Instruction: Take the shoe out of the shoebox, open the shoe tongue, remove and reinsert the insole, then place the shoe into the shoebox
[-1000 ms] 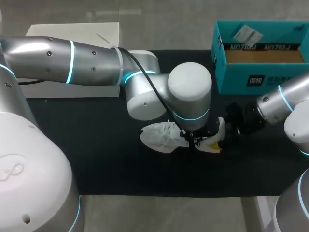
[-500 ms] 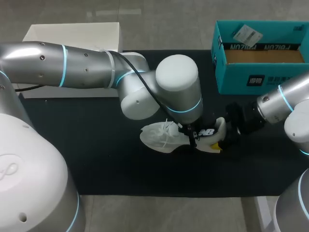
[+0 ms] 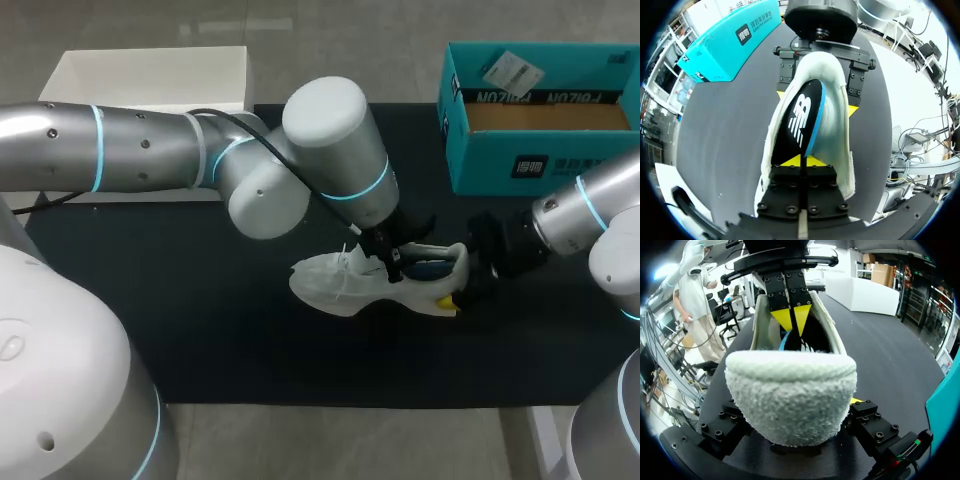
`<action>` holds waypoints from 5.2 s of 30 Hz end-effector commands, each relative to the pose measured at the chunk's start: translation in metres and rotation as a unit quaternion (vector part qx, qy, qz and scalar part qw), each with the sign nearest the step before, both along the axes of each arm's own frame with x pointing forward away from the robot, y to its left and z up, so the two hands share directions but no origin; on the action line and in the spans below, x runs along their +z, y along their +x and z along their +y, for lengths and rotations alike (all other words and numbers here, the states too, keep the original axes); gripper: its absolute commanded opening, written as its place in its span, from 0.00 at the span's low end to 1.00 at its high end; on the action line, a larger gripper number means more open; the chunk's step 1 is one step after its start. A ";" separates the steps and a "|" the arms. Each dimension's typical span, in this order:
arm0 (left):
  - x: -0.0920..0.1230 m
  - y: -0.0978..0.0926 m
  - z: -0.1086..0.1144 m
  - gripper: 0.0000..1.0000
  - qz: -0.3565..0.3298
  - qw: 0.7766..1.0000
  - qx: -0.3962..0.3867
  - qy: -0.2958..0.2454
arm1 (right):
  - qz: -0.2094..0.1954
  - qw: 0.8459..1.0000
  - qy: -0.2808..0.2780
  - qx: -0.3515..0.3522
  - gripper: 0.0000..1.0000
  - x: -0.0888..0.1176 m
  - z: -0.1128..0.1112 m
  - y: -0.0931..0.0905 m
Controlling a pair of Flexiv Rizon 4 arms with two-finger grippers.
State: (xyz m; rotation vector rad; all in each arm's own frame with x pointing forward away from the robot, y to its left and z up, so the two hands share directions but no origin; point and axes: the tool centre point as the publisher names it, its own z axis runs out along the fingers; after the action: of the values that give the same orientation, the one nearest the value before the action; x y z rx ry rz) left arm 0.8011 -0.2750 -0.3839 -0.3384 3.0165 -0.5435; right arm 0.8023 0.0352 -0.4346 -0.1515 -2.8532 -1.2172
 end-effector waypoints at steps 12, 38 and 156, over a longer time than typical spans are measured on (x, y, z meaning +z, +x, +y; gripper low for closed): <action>0.031 -0.005 0.007 0.00 0.142 0.979 -0.030 -0.144 | 0.000 1.000 -0.001 0.000 0.00 -0.005 0.003 -0.002; 0.132 -0.012 -0.029 0.00 0.178 0.937 -0.064 -0.294 | 0.000 1.000 -0.001 0.000 0.00 -0.005 0.003 -0.002; 0.418 -0.239 0.069 0.00 0.410 0.676 -0.115 -0.602 | 0.000 1.000 -0.001 0.000 0.00 -0.005 0.003 -0.002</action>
State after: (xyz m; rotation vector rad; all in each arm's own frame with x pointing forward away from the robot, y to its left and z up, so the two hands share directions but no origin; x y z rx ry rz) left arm 0.5682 -0.2210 0.0239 -0.1444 2.6485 -3.2084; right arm 0.8021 0.0353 -0.4347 -0.1513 -2.8532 -1.2171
